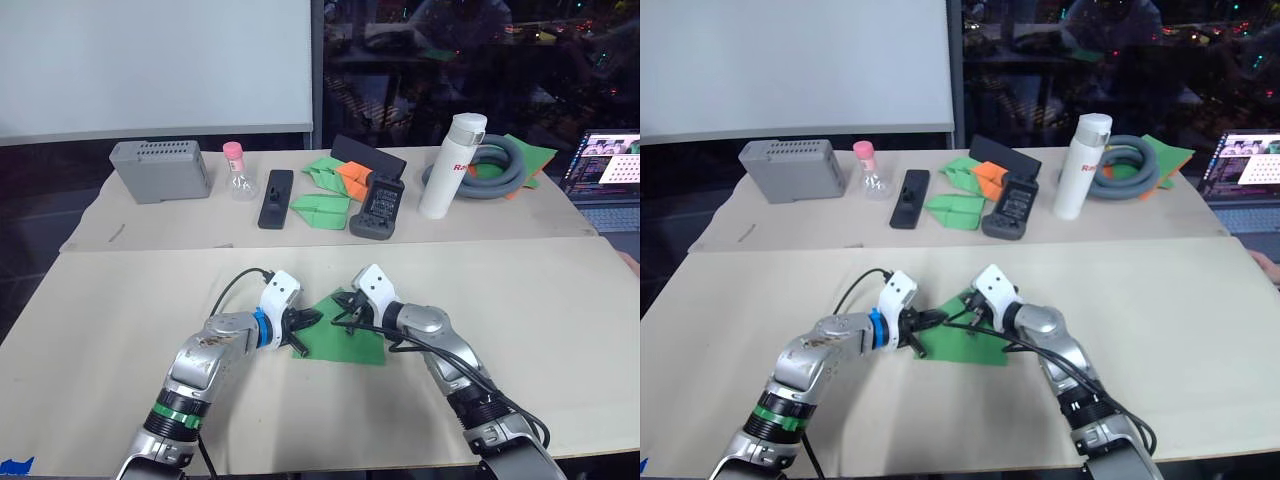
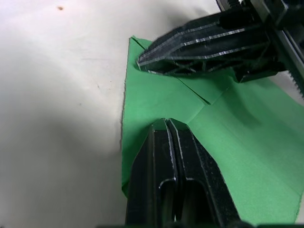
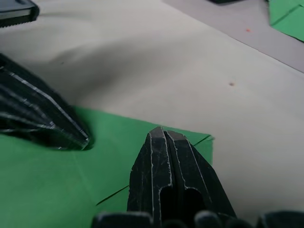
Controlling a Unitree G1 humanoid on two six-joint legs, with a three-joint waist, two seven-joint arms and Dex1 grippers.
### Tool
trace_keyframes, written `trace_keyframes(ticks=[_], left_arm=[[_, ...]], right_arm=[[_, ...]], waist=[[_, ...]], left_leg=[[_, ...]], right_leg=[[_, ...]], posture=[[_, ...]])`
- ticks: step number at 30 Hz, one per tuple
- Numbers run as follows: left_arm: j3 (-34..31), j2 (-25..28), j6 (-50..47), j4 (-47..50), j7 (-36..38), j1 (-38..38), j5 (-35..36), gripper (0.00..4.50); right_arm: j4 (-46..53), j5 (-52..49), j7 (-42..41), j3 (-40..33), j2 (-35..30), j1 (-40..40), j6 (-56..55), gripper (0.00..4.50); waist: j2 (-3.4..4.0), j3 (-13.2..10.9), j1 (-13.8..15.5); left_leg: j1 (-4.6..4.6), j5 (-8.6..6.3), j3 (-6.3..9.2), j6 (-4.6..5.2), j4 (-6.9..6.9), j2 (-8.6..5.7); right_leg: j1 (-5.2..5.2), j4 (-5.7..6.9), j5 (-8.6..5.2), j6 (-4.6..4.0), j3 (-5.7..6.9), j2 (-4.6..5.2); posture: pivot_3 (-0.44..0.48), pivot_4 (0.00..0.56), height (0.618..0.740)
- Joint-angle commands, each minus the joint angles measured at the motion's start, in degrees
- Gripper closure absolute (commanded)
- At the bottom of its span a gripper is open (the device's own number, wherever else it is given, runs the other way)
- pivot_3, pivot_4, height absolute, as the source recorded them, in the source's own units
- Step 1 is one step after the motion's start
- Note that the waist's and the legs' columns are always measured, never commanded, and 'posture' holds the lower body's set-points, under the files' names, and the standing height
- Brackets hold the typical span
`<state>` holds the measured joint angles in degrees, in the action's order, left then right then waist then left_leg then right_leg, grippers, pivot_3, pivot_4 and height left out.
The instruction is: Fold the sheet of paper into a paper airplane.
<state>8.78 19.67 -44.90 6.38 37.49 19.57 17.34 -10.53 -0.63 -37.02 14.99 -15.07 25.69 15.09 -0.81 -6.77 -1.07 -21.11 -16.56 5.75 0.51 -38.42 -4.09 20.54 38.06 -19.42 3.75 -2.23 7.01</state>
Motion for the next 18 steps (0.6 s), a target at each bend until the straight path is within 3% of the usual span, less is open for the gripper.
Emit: trace_keyframes(ticks=[1, 9, 18], left_arm=[[-3.6, 1.5, -4.4, -1.0, -2.3, -2.5, 1.1, 4.45], [-4.8, 11.7, -8.6, 8.0, 1.0, -7.6, 4.0, 4.45], [-7.4, 3.2, -7.1, 9.0, -2.5, 1.3, 8.1, 4.45]], right_arm=[[-0.9, 1.6, -0.8, 1.5, -1.0, -1.2, 0.3, 4.50], [-1.4, 1.4, -0.7, 2.3, -0.9, -1.0, 1.1, 4.50], [0.4, 0.1, -1.5, 0.9, -1.7, -0.4, 2.2, 4.50]], waist=[[0.00, 0.0, -0.1], [-0.02, 0.0, -1.1], [-0.23, -0.1, -0.5]], left_leg=[[0.02, 0.00, 0.00, -0.01, 0.04, 0.00], [0.30, 0.06, 0.01, -0.11, 0.42, 0.04], [0.02, 0.13, 0.00, -0.22, 0.41, 0.02]], right_leg=[[0.03, 0.00, 0.00, 0.00, -0.02, -0.02], [0.05, -0.01, 0.00, 0.00, -0.19, -0.09], [0.33, -0.02, 0.00, 0.00, -0.20, -0.09]], posture=[[0.000, 0.150, 0.740], [0.000, 0.150, 0.740], [0.000, 0.150, 0.740]])
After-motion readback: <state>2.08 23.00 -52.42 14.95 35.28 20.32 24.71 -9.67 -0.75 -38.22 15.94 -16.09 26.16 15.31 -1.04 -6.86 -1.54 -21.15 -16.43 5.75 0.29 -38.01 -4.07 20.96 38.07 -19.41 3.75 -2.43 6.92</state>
